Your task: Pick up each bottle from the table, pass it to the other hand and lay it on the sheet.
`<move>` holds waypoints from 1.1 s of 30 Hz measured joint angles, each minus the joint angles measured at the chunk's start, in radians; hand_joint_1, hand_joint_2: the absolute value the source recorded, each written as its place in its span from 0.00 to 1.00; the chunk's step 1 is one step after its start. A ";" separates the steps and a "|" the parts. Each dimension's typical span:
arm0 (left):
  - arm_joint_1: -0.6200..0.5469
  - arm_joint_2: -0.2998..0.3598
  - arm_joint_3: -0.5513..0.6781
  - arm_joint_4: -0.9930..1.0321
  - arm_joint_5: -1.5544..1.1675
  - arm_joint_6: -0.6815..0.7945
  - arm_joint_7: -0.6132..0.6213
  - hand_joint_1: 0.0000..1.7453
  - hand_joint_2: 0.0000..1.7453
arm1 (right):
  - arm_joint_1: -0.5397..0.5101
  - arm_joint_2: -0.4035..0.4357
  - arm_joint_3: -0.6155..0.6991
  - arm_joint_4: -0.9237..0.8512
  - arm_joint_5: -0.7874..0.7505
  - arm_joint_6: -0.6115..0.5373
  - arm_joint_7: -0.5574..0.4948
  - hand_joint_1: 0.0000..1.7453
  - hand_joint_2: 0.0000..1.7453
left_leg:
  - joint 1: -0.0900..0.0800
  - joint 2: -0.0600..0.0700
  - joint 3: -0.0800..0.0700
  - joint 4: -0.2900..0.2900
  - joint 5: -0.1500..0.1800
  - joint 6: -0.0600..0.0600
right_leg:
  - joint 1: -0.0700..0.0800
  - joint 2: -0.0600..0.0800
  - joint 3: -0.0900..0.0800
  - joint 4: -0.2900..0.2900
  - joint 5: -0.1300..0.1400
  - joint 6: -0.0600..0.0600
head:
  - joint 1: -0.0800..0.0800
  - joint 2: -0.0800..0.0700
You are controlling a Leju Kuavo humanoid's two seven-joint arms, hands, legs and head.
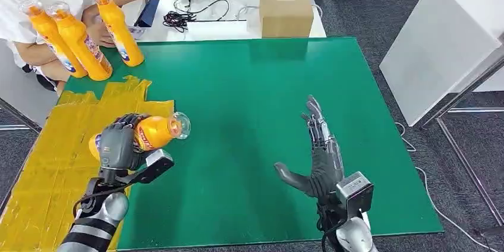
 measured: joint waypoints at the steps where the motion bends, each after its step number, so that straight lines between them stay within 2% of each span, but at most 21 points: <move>1: -0.010 0.005 -0.003 0.022 -0.034 0.001 0.020 1.00 1.00 | -0.002 0.000 0.000 0.000 -0.002 0.005 0.000 0.00 1.00 | 0.000 0.000 0.000 0.000 0.000 0.000 | 0.000 0.000 0.000 0.000 0.000 0.000 | 0.000 0.000; 7: -0.077 0.034 -0.016 0.188 -0.128 0.025 0.083 1.00 1.00 | -0.014 0.000 0.000 0.012 -0.004 0.017 0.000 0.00 1.00 | 0.000 -0.001 0.000 0.000 0.000 0.000 | 0.000 0.000 0.000 0.000 0.000 0.000 | 0.000 0.000; 14: -0.155 0.068 -0.021 0.359 -0.327 0.061 0.256 1.00 1.00 | -0.034 0.000 0.002 0.031 -0.013 0.036 0.003 0.00 1.00 | 0.000 0.000 0.000 0.000 0.000 0.000 | 0.001 0.000 0.000 0.000 0.000 0.000 | 0.000 0.000; 18: -0.175 0.081 -0.012 0.410 -0.406 0.066 0.315 1.00 1.00 | -0.039 0.001 0.008 0.044 -0.013 0.044 0.004 0.00 1.00 | 0.000 -0.001 0.000 0.000 0.000 0.000 | 0.001 0.000 0.000 0.000 0.000 0.000 | 0.000 0.000; 26: -0.188 0.086 -0.004 0.456 -0.421 0.069 0.331 1.00 1.00 | -0.044 0.001 0.011 0.061 -0.013 0.044 0.004 0.00 1.00 | 0.000 -0.001 -0.001 0.000 0.000 0.000 | 0.001 0.000 0.000 0.000 0.000 0.000 | 0.000 0.000; 28: -0.189 0.087 -0.003 0.462 -0.421 0.069 0.331 0.04 1.00 | -0.044 0.001 0.011 0.063 -0.013 0.044 0.004 0.00 1.00 | 0.000 -0.001 -0.001 0.000 0.000 0.000 | 0.001 0.000 0.000 0.000 0.000 0.000 | 0.000 0.000; 30: -0.193 0.087 -0.003 0.472 -0.418 0.069 0.329 0.00 1.00 | -0.044 0.001 0.012 0.066 -0.014 0.044 0.004 0.00 1.00 | 0.000 -0.001 -0.001 0.000 0.000 0.000 | 0.001 0.000 0.000 0.000 0.000 0.000 | 0.000 0.000; 31: -0.198 0.087 0.000 0.483 -0.410 0.069 0.320 0.00 1.00 | -0.044 0.001 0.012 0.067 -0.015 0.044 0.004 0.00 0.00 | 0.000 -0.001 -0.001 0.000 0.000 0.000 | 0.001 0.000 0.000 0.000 0.000 0.000 | 0.000 0.000; 33: -0.200 0.087 0.008 0.494 -0.386 0.069 0.295 0.00 1.00 | -0.044 0.001 0.012 0.068 -0.027 0.037 0.014 0.00 0.00 | 0.000 -0.001 0.000 0.000 0.000 0.000 | 0.001 0.000 0.000 0.000 0.000 0.000 | 0.000 0.000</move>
